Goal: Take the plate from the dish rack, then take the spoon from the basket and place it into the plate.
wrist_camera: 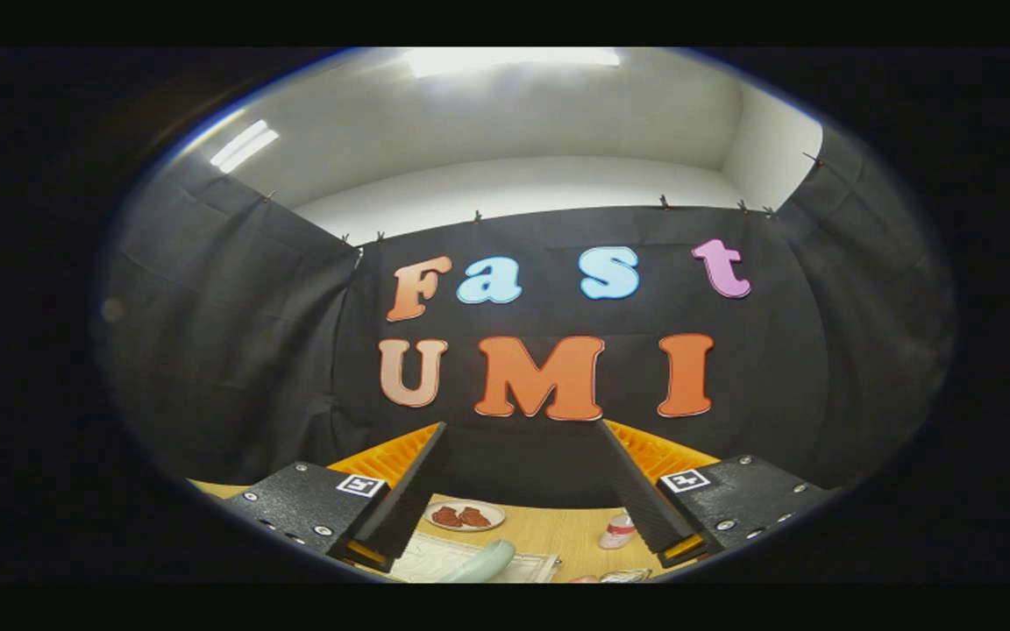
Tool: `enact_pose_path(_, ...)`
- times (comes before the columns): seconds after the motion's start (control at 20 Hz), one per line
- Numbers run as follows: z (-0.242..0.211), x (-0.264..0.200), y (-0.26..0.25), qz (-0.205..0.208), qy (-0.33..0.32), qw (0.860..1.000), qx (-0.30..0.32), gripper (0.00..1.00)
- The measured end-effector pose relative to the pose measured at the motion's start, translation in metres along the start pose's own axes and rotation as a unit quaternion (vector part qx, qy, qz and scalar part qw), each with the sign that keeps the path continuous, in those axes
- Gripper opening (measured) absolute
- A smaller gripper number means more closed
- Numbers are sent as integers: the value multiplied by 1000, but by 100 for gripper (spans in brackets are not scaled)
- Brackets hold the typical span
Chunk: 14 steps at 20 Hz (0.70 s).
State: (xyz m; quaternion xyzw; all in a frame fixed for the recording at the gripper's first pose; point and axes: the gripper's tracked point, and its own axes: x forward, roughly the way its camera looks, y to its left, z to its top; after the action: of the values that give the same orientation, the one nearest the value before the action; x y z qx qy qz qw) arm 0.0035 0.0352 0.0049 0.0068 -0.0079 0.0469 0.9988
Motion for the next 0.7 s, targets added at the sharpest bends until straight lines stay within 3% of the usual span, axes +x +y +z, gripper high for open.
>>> enact_pose_path(0.4,-8,2,1,2,15,1000,7,98)
enact_pose_path(0.7,-32,5,7,15,62,998,15,98)
